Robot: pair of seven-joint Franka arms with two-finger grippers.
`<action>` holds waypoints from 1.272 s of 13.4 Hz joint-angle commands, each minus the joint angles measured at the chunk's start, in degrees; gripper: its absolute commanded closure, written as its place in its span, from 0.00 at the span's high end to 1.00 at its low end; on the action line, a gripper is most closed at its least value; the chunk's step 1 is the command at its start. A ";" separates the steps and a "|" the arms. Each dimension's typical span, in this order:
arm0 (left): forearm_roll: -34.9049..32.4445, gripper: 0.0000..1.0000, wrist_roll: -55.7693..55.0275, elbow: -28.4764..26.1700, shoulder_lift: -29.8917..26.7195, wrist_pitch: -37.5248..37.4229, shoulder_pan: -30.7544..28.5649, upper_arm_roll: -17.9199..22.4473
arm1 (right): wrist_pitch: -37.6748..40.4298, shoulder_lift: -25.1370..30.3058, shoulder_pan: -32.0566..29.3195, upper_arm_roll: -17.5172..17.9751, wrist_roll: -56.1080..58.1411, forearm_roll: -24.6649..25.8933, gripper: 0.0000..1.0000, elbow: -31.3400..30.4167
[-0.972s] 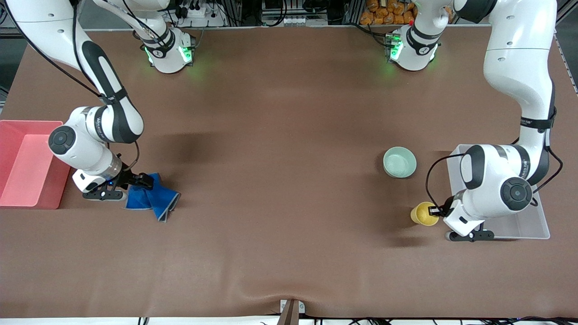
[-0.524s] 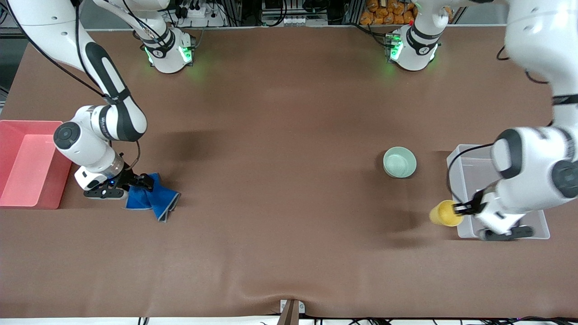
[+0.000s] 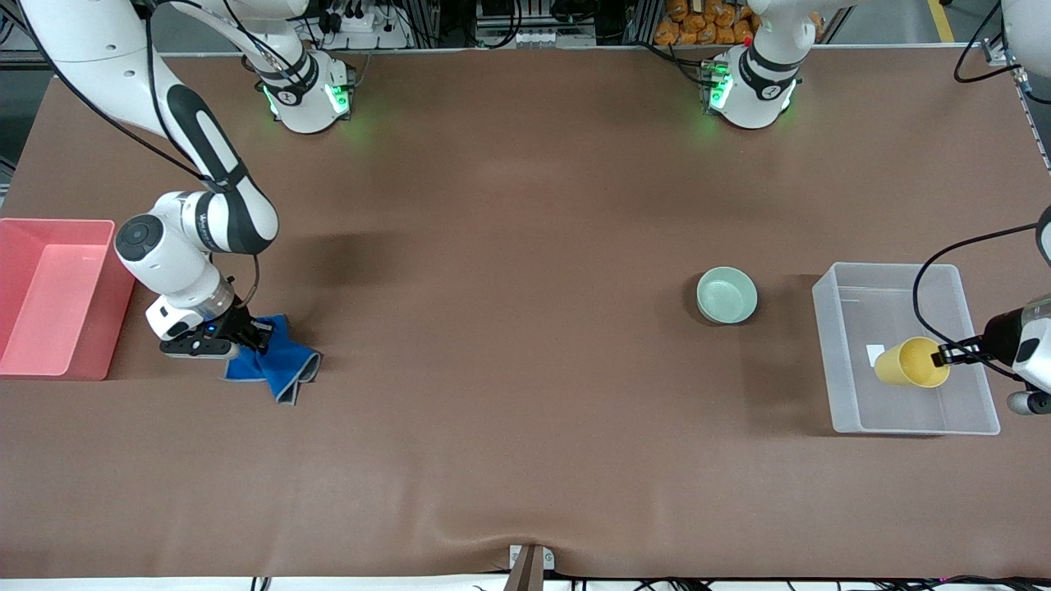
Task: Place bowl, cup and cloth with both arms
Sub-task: 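Lift the cloth with the right gripper while the left gripper carries the cup, then drop the cloth into the pink tray while the left gripper releases the cup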
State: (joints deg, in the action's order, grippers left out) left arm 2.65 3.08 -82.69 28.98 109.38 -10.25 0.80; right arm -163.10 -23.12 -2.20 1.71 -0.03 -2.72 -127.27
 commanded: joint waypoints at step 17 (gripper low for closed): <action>1.66 0.00 3.24 0.86 12.05 14.45 -1.79 -0.71 | 58.48 12.21 -3.24 -0.57 6.44 0.70 0.00 30.40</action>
State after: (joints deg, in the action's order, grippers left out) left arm 2.79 5.02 -82.62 40.21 122.32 -11.74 0.43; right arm -110.31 -14.02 -2.92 0.46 4.28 -2.21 -98.93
